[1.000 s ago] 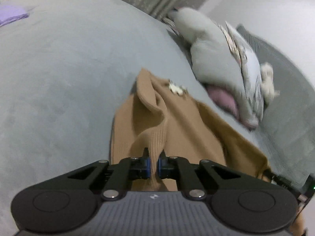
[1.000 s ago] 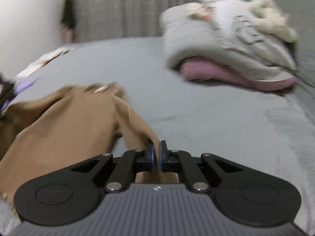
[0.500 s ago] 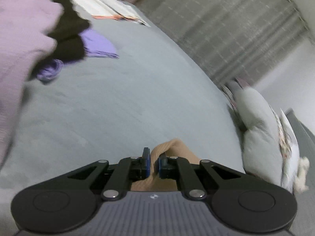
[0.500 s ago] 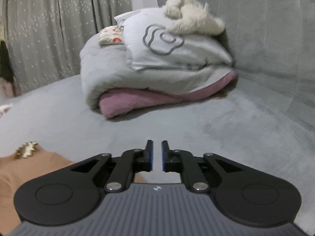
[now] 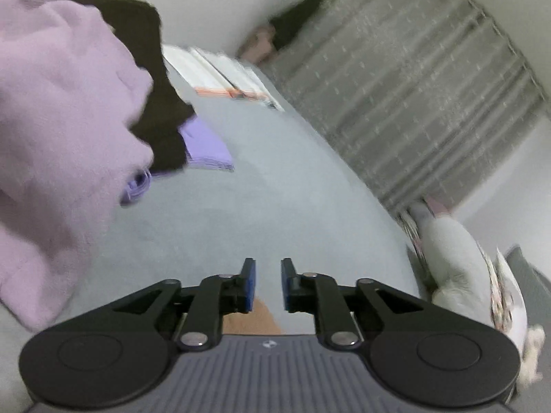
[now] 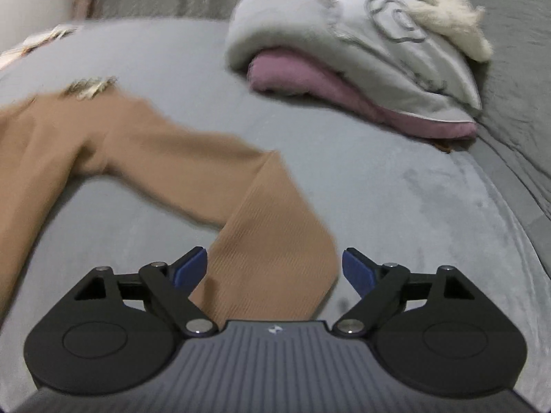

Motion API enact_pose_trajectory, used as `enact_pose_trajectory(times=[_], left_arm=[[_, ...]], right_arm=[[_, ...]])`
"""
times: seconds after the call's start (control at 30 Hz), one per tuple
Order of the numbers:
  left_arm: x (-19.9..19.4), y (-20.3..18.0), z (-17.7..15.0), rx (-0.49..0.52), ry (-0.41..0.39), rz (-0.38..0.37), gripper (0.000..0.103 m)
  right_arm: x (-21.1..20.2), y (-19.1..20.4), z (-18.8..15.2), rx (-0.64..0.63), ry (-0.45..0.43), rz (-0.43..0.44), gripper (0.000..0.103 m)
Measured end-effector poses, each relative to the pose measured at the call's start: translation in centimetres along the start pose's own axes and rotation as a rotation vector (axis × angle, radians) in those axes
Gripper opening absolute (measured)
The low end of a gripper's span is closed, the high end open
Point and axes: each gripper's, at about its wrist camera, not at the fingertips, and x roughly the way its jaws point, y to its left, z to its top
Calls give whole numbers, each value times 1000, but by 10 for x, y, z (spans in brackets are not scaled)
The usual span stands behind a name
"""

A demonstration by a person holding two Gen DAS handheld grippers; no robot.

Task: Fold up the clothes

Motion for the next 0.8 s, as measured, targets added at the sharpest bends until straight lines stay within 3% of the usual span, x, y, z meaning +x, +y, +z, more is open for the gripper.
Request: enact_pose_trajectory(times=[0.17,0.3,0.37,0.4,0.47,0.5,0.53,0.63,0.7,0.8], left_arm=[[23,-48,-75,220,274,-94,34],[37,-81,-142,296,492,-193,34],[38,-94,-167,364,539,-204,35],[41,-94,-170,377,549,-206,37],[47,-96,-188,402,592,-212,37],[51,-96,-197,411,615,-215,38],[52,-97,-201,429,615,-215,38],[53,-97,-207,484,609,-225,37],[52,-94,-203,431,647,-255,16],[41,-98,-203,452,643,-252,13]], right_arm=[[4,22,-7,-92,44,7,87],[-14,44,-7,-185,-15,70,87],[-21,56,-11,-250,-42,82,87],[-15,56,-13,-259,-10,45,85],[-3,53,-16,-259,46,-13,69],[-2,46,-15,-214,53,-20,48],[-3,39,-11,-163,53,-49,8],[-19,19,-1,-85,-35,-173,9],[-37,0,7,18,-124,-192,9],[-55,-27,18,153,-232,-217,9]])
